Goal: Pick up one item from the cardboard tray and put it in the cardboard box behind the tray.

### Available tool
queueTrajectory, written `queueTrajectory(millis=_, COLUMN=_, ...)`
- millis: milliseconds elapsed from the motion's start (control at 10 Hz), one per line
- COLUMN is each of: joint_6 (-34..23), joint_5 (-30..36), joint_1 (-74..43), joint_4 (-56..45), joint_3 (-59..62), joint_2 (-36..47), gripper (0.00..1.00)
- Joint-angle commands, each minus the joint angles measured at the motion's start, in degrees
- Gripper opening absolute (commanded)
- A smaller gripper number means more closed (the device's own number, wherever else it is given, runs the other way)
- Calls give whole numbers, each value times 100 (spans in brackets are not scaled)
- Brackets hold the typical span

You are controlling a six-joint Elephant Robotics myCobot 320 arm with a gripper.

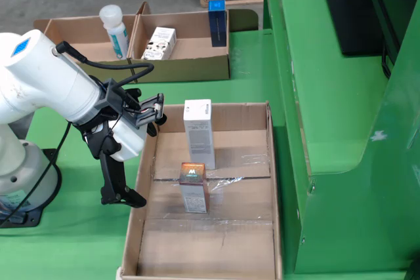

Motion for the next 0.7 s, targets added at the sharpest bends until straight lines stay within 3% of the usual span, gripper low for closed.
queueTrajectory(millis=0, joint_6=0, joint_5=0, joint_1=0, joint_4=70, joint_3=158, joint_2=105, gripper=100)
queueTrajectory(millis=600, joint_6=797, joint_5=-583, joint_1=1055, joint_4=-289, joint_3=702, joint_2=-270, gripper=100)
